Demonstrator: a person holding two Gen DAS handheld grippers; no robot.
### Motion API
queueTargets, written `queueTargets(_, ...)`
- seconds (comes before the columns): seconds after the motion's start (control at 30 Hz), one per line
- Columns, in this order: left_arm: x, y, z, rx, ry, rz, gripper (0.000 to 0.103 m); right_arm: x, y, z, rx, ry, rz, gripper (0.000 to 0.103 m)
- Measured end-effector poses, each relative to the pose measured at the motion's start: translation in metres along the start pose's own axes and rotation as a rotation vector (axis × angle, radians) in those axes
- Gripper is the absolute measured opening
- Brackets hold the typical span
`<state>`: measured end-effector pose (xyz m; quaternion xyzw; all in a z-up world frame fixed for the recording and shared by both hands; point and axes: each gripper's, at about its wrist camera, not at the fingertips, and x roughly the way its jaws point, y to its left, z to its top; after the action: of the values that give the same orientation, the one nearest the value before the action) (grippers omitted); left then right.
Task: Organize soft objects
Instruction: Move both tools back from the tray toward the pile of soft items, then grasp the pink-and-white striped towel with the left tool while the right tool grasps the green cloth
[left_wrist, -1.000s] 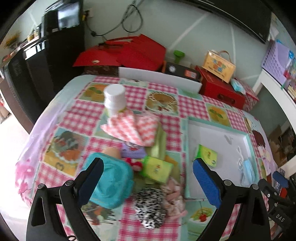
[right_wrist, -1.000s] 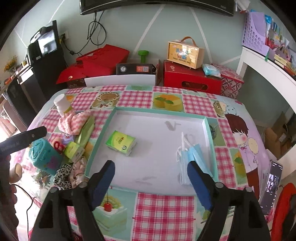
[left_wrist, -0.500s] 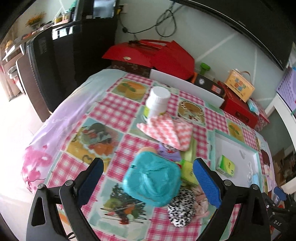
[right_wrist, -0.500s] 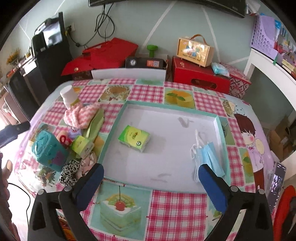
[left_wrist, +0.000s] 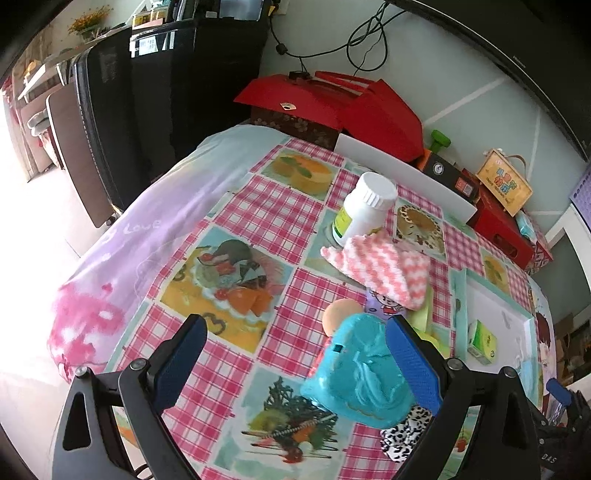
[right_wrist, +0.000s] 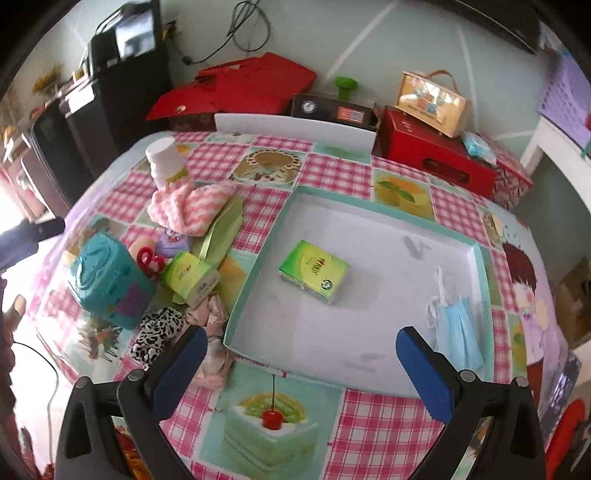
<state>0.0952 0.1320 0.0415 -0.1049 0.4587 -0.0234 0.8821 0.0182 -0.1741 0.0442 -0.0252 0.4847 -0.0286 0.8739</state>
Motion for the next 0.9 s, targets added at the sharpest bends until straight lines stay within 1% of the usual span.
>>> queueTargets(0.13, 0.009, 0.005, 0.008, 0.033, 0.025, -0.008, 0.097, 0.010, 0.010, 0.011, 0.002, 0.009, 0.034, 0.103)
queueTargets(0.23, 0.014, 0.003, 0.017, 0.076, 0.031, -0.020, 0.097, 0.015, 0.019, 0.020, -0.015, -0.005, 0.070, 0.103)
queueTargets(0.4, 0.028, -0.005, 0.034, 0.140, 0.067, -0.046, 0.097, 0.030, 0.035, 0.033, -0.030, 0.019, 0.131, 0.103)
queueTargets(0.43, 0.032, -0.007, 0.038, 0.154, 0.082, -0.054, 0.097, 0.034, 0.038, 0.037, -0.030, 0.023, 0.142, 0.103)
queueTargets(0.5, 0.041, -0.011, 0.045, 0.174, 0.111, -0.046, 0.097, 0.039, 0.042, 0.041, -0.034, 0.023, 0.157, 0.103)
queueTargets(0.57, 0.051, -0.014, 0.053, 0.177, 0.144, -0.045, 0.097, 0.043, 0.047, 0.047, -0.043, 0.016, 0.165, 0.103)
queueTargets(0.63, 0.061, -0.018, 0.060, 0.179, 0.190, -0.059, 0.097, 0.049, 0.050, 0.052, -0.046, 0.010, 0.183, 0.103)
queueTargets(0.7, 0.072, -0.027, 0.066, 0.204, 0.229, -0.071, 0.097, 0.056, 0.051, 0.056, -0.039, 0.015, 0.199, 0.103)
queueTargets(0.8, 0.084, -0.042, 0.072, 0.244, 0.281, -0.074, 0.097, 0.069, 0.054, 0.064, -0.030, 0.036, 0.219, 0.103)
queueTargets(0.9, 0.100, -0.057, 0.078, 0.255, 0.353, -0.098, 0.097, 0.083, 0.059, 0.071, -0.054, 0.061, 0.220, 0.103)
